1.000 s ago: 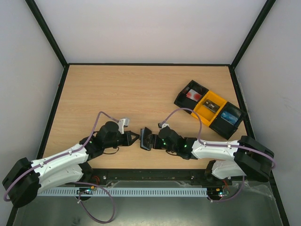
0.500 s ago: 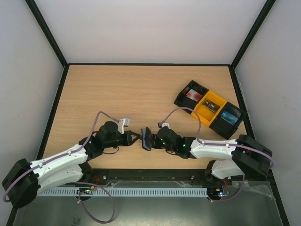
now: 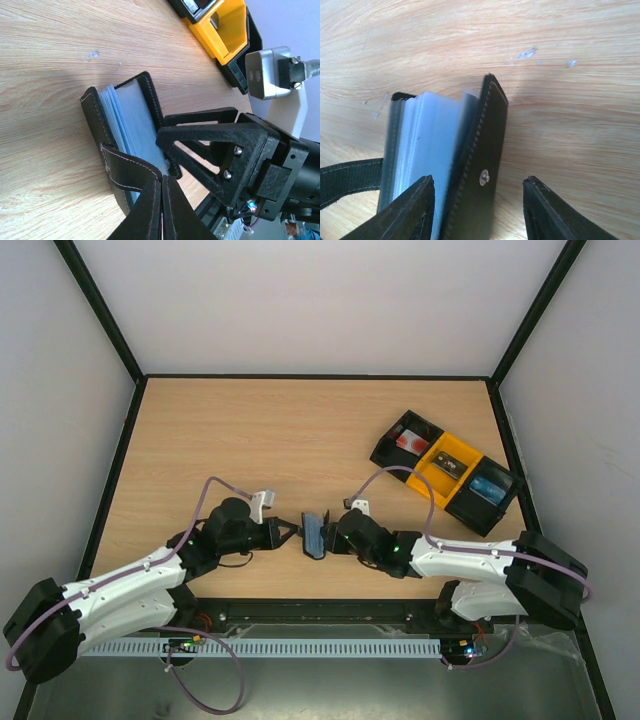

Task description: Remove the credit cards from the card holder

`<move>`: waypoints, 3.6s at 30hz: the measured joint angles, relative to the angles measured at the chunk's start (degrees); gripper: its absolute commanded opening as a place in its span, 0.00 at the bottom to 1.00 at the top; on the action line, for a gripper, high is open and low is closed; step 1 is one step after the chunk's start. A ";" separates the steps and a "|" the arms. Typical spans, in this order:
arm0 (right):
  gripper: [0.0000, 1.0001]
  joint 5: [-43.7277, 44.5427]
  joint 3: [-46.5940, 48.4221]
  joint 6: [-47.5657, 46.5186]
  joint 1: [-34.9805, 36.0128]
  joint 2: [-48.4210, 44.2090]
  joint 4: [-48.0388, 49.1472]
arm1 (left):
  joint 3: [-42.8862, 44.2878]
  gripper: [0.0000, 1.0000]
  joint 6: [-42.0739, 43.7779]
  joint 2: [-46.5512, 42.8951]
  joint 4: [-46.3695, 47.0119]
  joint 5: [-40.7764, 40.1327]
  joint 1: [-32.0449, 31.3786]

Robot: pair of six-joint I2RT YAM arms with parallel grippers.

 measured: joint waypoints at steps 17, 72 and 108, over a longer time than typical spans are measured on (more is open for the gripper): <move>0.43 6.54 0.00 -1.03 0.00 -10.91 -9.51 | -1.40 0.03 0.15 -2.47 -2.54 -2.60 0.00; 0.49 -2.60 2.40 -1.03 -0.02 3.10 1.31 | -1.49 0.03 -0.07 -4.48 -4.57 -3.02 0.00; 0.50 -3.10 1.53 0.22 -0.02 -1.77 0.96 | -1.75 0.03 -0.07 -4.68 -4.79 -3.41 0.00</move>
